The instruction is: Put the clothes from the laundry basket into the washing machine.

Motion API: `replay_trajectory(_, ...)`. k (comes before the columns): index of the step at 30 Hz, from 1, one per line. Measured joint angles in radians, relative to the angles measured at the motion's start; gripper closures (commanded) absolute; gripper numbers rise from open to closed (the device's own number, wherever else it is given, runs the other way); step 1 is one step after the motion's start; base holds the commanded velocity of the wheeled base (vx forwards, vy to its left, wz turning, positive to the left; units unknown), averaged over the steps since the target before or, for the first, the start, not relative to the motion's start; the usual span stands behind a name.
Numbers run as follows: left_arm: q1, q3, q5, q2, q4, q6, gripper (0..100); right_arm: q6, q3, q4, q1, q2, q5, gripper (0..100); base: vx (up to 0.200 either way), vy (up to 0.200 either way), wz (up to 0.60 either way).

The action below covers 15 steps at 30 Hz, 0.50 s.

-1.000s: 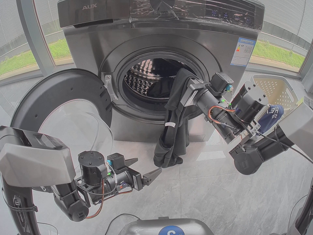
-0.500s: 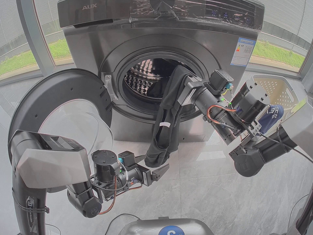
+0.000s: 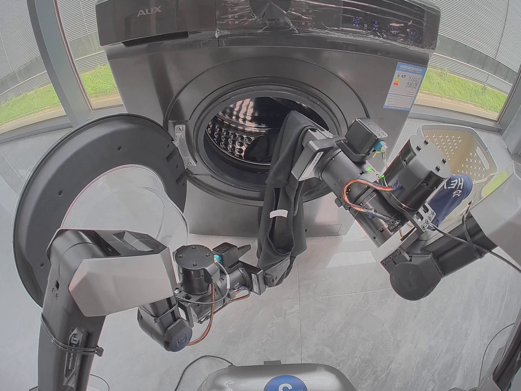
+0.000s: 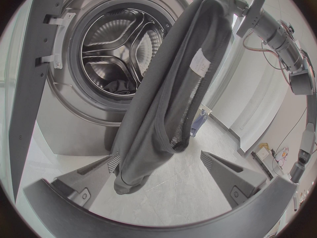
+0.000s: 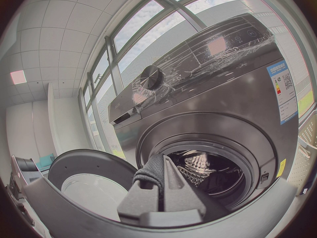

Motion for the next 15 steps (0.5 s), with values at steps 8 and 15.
replay_trajectory(8,0.002,-0.106,0.003,0.074,0.000,0.001,0,0.001,0.004,0.001,0.013,-0.005,0.000,100,0.000,0.000,0.00)
replay_trajectory(15,-0.005,-0.136,0.004,0.105,0.000,0.001,0,0.003,0.004,-0.001,0.018,-0.007,-0.009,100,0.000,0.000,0.00)
